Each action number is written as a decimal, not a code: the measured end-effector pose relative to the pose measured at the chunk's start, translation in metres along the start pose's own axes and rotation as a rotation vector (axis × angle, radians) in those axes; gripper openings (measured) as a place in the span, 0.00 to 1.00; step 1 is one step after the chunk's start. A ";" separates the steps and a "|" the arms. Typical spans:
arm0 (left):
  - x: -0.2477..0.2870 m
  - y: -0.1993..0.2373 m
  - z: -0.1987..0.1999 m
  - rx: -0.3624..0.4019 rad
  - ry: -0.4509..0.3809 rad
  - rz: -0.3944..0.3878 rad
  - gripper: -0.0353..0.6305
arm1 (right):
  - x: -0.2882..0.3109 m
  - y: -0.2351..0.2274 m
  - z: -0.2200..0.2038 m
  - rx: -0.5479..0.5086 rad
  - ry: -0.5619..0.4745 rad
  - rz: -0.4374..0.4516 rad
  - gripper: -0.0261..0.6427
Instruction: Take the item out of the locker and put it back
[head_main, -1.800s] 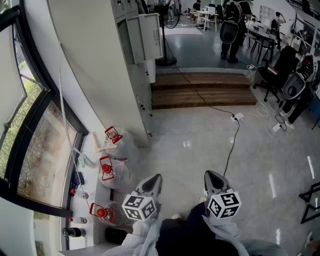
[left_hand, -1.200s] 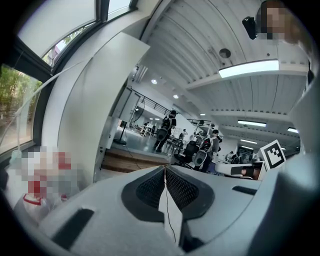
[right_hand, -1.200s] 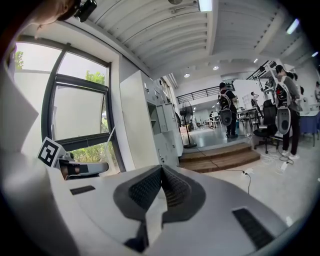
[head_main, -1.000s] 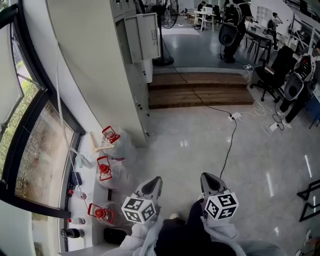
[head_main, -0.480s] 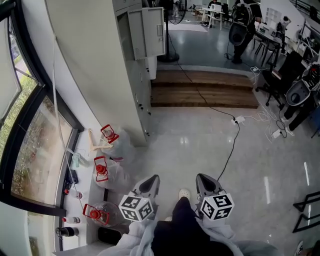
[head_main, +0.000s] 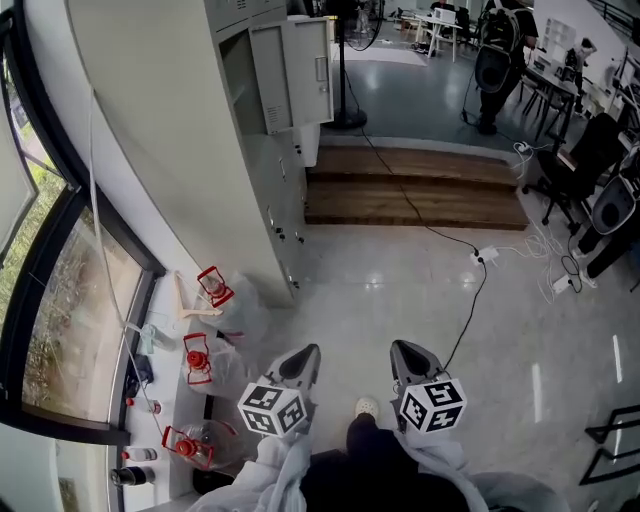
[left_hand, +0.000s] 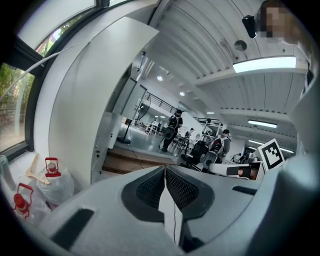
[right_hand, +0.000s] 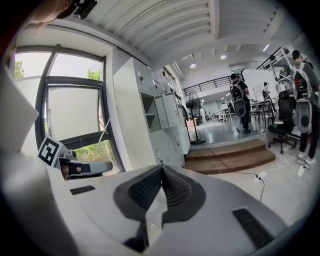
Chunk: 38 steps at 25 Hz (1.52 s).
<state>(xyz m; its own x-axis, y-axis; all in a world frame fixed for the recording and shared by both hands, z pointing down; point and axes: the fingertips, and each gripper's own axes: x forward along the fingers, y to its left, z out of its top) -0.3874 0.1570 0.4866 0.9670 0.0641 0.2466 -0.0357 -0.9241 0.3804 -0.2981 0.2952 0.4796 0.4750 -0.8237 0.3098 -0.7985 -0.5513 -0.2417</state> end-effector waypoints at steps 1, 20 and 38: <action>0.008 0.001 0.005 0.003 -0.003 0.000 0.07 | 0.007 -0.005 0.004 -0.002 -0.002 -0.001 0.04; 0.102 0.018 0.043 0.013 -0.030 0.043 0.07 | 0.076 -0.098 0.053 0.008 -0.031 -0.030 0.42; 0.142 0.015 0.032 0.045 -0.008 0.053 0.07 | 0.085 -0.144 0.040 0.039 -0.012 -0.058 0.64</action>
<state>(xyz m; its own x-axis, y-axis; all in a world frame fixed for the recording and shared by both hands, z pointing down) -0.2423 0.1400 0.4993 0.9660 0.0117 0.2584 -0.0758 -0.9423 0.3260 -0.1275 0.2993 0.5042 0.5249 -0.7916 0.3130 -0.7545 -0.6028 -0.2593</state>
